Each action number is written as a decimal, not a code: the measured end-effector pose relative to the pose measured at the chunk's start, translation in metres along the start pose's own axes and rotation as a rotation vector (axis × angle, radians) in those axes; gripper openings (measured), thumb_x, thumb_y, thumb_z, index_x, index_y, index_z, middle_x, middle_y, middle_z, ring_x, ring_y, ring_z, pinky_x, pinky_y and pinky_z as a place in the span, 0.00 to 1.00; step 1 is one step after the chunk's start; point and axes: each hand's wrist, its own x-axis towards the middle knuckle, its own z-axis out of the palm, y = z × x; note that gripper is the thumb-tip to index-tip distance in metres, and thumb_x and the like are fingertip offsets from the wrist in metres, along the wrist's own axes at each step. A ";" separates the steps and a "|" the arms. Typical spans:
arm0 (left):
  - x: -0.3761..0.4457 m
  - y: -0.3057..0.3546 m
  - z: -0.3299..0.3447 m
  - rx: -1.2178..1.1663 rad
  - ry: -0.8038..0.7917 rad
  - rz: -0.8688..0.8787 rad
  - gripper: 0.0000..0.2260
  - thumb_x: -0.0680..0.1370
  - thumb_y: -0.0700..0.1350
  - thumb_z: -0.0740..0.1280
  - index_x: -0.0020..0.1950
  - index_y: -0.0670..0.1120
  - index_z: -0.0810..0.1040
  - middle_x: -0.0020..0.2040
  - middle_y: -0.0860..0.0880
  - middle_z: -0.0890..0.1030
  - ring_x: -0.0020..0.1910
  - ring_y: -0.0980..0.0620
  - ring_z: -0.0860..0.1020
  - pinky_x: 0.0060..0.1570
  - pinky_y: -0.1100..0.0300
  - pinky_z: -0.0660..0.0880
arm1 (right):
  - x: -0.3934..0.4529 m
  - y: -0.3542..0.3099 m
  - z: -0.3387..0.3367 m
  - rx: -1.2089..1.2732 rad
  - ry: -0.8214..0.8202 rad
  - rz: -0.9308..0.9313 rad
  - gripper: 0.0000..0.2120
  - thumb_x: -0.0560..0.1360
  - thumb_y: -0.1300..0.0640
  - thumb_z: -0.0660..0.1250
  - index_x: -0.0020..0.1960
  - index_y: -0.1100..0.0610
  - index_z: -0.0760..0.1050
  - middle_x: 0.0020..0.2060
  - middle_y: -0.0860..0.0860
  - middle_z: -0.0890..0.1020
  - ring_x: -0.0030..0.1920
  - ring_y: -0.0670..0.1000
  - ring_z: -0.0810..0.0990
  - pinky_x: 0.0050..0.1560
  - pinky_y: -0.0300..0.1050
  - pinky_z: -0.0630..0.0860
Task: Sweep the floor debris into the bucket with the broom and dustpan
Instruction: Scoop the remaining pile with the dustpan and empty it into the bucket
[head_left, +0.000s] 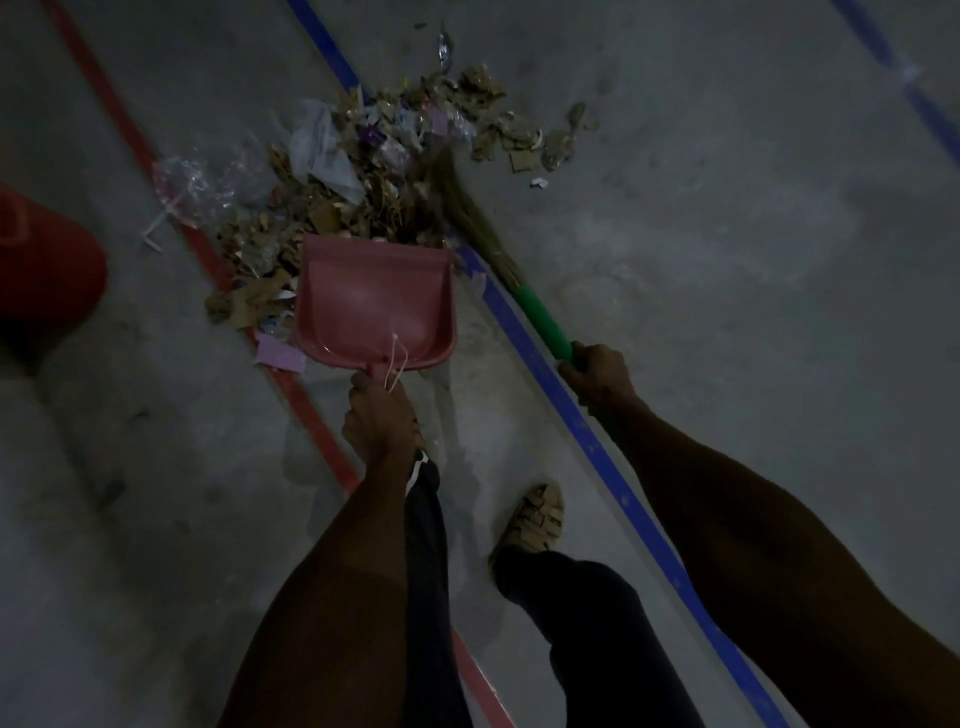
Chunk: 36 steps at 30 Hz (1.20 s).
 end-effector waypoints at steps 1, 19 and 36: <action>0.000 -0.001 -0.001 -0.018 -0.002 0.009 0.18 0.83 0.50 0.60 0.63 0.36 0.71 0.57 0.36 0.78 0.55 0.36 0.78 0.53 0.47 0.73 | -0.003 0.004 -0.003 0.010 0.033 -0.014 0.18 0.80 0.51 0.66 0.63 0.64 0.77 0.41 0.61 0.83 0.36 0.62 0.82 0.41 0.64 0.81; 0.064 0.003 0.006 -0.264 0.076 0.007 0.18 0.81 0.54 0.62 0.60 0.39 0.74 0.52 0.38 0.81 0.50 0.37 0.80 0.47 0.46 0.74 | 0.049 -0.055 0.014 0.045 -0.001 0.076 0.13 0.81 0.54 0.65 0.53 0.64 0.79 0.37 0.61 0.83 0.31 0.59 0.83 0.36 0.58 0.83; 0.177 0.068 -0.052 -0.158 0.067 0.024 0.19 0.77 0.52 0.68 0.58 0.38 0.74 0.50 0.38 0.82 0.47 0.38 0.81 0.41 0.50 0.73 | 0.135 -0.146 -0.075 0.142 0.318 0.011 0.14 0.82 0.53 0.64 0.61 0.61 0.77 0.34 0.55 0.82 0.23 0.45 0.80 0.20 0.38 0.74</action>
